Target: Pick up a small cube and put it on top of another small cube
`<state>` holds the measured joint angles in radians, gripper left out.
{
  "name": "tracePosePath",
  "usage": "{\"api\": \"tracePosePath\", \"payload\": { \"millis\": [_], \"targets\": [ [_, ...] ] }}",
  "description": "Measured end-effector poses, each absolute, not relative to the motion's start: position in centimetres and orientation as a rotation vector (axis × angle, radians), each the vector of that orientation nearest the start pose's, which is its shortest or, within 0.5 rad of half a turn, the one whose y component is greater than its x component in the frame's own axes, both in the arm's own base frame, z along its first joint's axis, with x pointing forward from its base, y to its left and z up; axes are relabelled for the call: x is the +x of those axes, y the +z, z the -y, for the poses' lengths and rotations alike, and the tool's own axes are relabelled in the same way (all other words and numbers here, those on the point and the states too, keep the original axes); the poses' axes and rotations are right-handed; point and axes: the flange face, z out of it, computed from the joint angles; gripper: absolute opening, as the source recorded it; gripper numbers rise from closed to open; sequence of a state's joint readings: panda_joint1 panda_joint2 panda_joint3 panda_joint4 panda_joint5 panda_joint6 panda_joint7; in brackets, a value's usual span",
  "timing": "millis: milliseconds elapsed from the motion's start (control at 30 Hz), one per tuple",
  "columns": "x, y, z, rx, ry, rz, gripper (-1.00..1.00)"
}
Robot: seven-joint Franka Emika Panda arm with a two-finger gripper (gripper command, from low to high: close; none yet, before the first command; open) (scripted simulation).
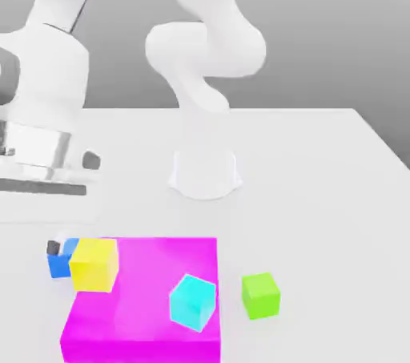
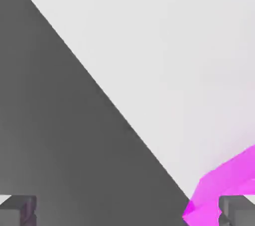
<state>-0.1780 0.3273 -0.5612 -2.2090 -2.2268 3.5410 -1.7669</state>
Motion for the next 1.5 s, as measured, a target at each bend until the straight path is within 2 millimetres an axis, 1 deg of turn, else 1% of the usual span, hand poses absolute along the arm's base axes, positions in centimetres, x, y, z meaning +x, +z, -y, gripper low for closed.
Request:
{"api": "tracePosePath", "payload": {
  "millis": [133,300,333,400,633,667,900,1000,1133,1233,1267,1333,1367,1500],
  "targets": [
    [35.3,22.0,24.0,-0.792,-0.201,-2.812,0.0],
    [30.4,19.6,25.4,-1.306,-0.04,-2.822,0.0],
    [30.0,19.1,25.5,-1.352,-0.015,-2.817,0.0],
    [29.7,17.9,25.4,-1.385,0.013,-2.81,0.0],
    [29.5,13.6,25.5,-1.395,0.015,-2.809,0.0],
    [29.5,13.0,25.6,-1.397,0.008,-2.811,-1.0],
    [29.5,12.9,25.6,-1.396,0.006,-2.81,-1.0],
    [29.6,14.2,25.4,-1.394,0.022,-2.806,-1.0],
    [29.6,16.7,25.3,-1.394,0.025,-2.805,-1.0],
    [29.5,18.6,25.6,-1.397,0.008,-2.809,-1.0],
    [29.8,19.1,25.8,-1.373,-0.018,-2.813,-1.0],
    [31.5,19.3,26.3,-1.228,-0.127,-2.823,-1.0],
    [32.3,19.5,26.4,-1.126,-0.172,-2.832,-1.0],
    [35.6,20.3,26.3,-0.657,-0.298,-2.84,-1.0]
  ]
}}
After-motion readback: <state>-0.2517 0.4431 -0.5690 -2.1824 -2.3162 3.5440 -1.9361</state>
